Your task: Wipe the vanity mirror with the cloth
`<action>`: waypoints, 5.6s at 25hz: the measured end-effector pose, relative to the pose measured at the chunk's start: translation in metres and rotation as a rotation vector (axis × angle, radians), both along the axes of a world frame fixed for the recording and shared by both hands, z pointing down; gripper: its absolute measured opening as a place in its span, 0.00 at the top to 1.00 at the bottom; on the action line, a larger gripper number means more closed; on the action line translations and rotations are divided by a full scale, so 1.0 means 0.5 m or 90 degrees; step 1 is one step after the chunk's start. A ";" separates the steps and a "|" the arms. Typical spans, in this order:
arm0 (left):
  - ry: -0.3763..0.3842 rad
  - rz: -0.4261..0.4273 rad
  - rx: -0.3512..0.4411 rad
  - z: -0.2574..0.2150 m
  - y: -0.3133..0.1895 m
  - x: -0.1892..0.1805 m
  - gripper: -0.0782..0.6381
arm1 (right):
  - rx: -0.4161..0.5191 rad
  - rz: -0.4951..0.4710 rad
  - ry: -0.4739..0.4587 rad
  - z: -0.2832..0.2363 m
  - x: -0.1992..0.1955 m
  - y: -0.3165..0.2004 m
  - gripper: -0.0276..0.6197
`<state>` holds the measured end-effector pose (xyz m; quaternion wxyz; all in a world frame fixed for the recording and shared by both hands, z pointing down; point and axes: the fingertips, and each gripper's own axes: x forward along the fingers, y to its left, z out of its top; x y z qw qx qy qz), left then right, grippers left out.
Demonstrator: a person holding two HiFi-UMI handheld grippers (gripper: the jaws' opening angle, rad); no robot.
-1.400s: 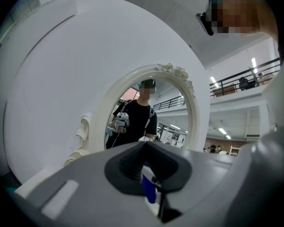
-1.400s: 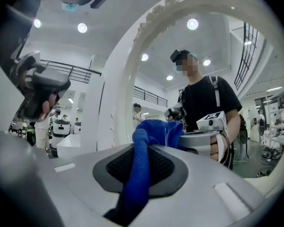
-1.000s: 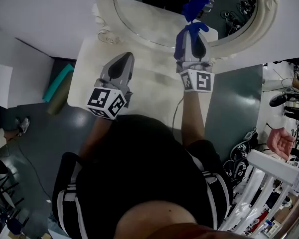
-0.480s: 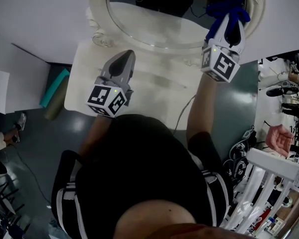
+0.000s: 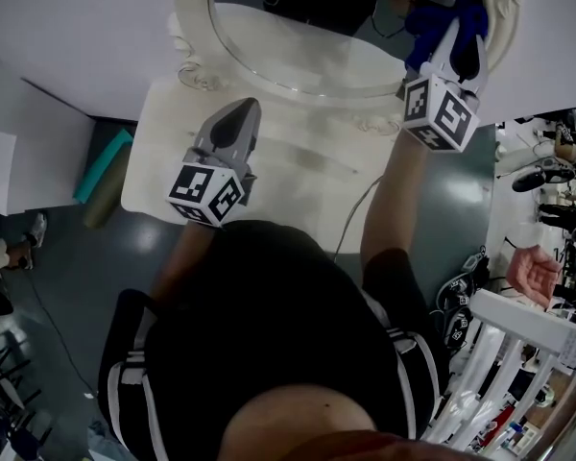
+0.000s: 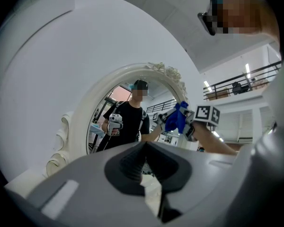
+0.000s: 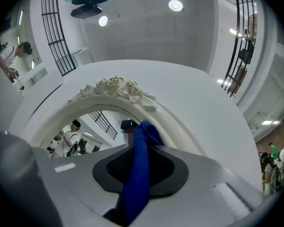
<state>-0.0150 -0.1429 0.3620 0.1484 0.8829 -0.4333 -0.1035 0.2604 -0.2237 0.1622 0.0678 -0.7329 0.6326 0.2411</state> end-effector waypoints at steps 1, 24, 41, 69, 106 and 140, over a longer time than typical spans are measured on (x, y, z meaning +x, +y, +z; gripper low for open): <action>0.000 0.001 -0.001 0.001 -0.001 0.002 0.88 | 0.004 -0.001 0.002 -0.007 -0.004 -0.002 0.86; 0.007 -0.045 -0.021 0.023 -0.012 -0.068 0.88 | -0.014 -0.042 0.215 -0.136 -0.304 -0.089 0.86; 0.016 -0.105 -0.041 0.049 0.003 -0.156 0.88 | -0.050 -0.074 0.470 -0.006 -0.553 -0.149 0.86; 0.012 -0.174 -0.065 0.081 0.016 -0.256 0.88 | -0.243 -0.200 0.816 0.570 -0.678 -0.170 0.86; 0.000 -0.111 -0.025 0.030 0.008 -0.161 0.88 | -0.198 -0.275 0.136 0.435 -0.303 0.001 0.86; 0.010 -0.112 -0.038 0.044 -0.001 -0.171 0.88 | 0.022 0.000 0.263 -0.125 -0.245 -0.070 0.86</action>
